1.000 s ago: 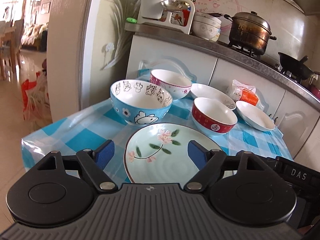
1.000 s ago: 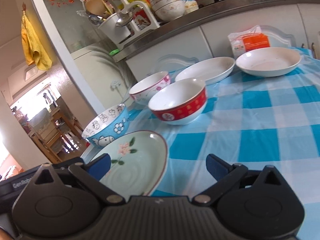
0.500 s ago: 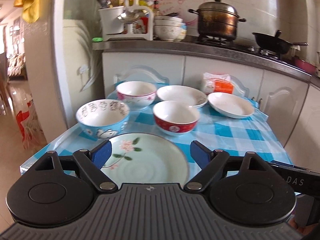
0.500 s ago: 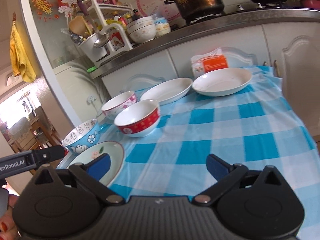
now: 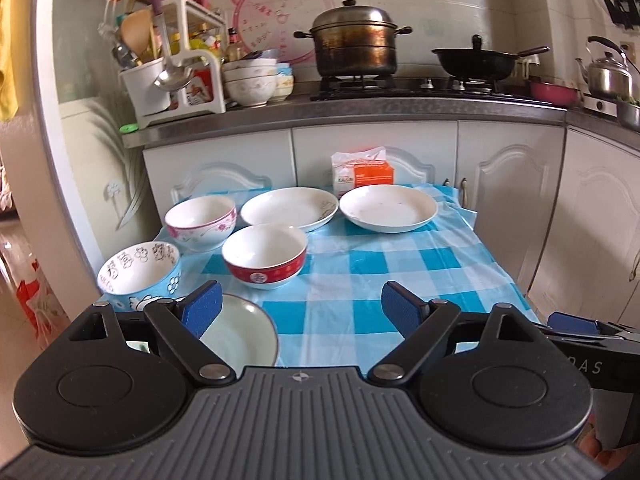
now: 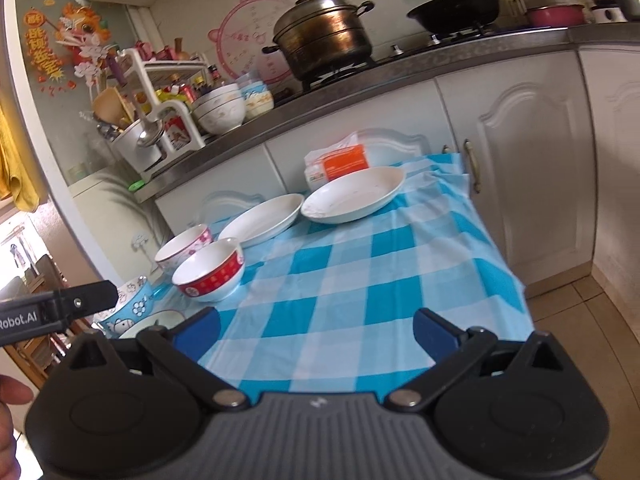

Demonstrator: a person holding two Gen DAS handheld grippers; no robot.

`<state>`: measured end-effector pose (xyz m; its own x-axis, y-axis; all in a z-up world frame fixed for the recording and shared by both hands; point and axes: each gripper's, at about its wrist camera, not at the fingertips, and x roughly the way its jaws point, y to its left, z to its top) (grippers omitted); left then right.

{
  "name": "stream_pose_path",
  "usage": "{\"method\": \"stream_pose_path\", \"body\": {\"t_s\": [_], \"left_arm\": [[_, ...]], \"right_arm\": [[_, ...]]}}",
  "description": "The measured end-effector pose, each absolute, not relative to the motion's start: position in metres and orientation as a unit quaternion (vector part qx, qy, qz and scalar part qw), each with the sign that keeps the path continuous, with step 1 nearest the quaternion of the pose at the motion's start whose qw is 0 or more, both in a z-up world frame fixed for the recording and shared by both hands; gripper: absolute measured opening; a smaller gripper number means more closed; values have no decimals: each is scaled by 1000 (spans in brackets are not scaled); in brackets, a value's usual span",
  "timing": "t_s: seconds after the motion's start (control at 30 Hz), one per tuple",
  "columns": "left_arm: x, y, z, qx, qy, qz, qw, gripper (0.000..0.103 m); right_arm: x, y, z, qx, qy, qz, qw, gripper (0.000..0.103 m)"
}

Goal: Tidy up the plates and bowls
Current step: 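Move the left gripper toward the white plate with grey floral rim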

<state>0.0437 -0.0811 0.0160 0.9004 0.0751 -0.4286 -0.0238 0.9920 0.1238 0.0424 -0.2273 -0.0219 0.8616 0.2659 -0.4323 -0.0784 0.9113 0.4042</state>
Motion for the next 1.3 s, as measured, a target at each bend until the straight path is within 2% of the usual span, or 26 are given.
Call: {"method": "stream_pose_path", "body": {"t_s": [0.7, 1.13, 1.3], "left_arm": [[19, -165, 26, 140, 198, -8, 970, 103], [84, -178, -9, 152, 244, -42, 957, 103], [128, -167, -20, 113, 270, -71, 954, 103]], "right_arm": [[-11, -311, -35, 249, 218, 10, 944, 102], [-7, -354, -67, 271, 247, -56, 929, 102], [4, -366, -73, 264, 261, -76, 925, 102]]}}
